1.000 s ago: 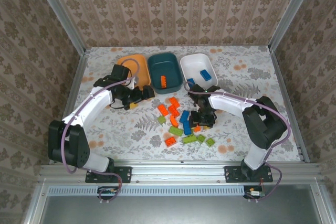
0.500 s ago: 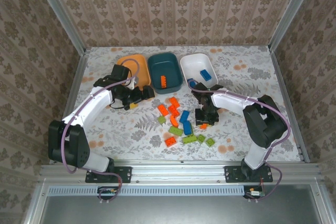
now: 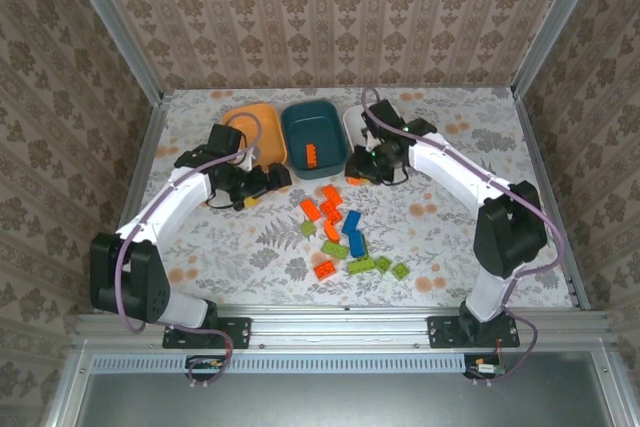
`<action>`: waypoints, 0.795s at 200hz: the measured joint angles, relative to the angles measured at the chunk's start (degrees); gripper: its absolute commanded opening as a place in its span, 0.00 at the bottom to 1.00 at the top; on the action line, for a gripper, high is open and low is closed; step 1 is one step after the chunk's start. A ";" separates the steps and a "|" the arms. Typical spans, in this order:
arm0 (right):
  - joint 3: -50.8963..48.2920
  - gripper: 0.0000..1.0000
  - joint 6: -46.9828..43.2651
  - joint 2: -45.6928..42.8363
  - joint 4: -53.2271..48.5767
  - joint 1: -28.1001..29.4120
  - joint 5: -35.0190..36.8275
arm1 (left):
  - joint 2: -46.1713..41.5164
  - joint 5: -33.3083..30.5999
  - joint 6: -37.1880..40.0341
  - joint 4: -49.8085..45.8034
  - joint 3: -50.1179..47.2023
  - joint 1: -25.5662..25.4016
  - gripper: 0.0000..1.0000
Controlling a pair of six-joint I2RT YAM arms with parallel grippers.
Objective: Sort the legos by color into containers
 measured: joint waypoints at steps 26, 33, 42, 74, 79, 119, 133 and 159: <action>8.98 0.27 3.02 8.85 2.56 0.00 -3.96 | -2.97 -0.20 0.00 -0.50 -2.05 0.83 1.00; 11.13 0.27 3.45 11.32 2.99 0.00 -4.52 | -3.82 -0.33 0.02 -0.83 -2.34 1.01 1.00; 14.14 0.28 3.93 14.62 2.89 0.00 -5.16 | -4.66 -0.55 0.04 -1.25 -2.54 1.18 1.00; 23.50 0.37 4.66 23.65 1.73 0.00 -5.86 | -6.23 -1.77 1.20 -3.54 -2.54 1.20 1.00; 24.61 0.40 4.81 24.50 1.36 0.00 -5.88 | -6.23 -2.03 1.51 -3.96 -2.56 1.20 1.00; 28.87 0.53 4.83 26.60 -0.55 -0.11 -6.05 | -5.90 -3.67 3.80 -6.29 -2.34 0.33 0.99; 29.11 0.54 4.61 26.21 -0.96 -0.26 -5.99 | -4.46 -4.09 4.59 -6.99 -1.44 -1.40 0.99; 25.20 0.54 3.72 22.93 -1.66 -0.39 -5.33 | 0.15 -4.81 5.51 -7.17 1.31 -5.38 0.98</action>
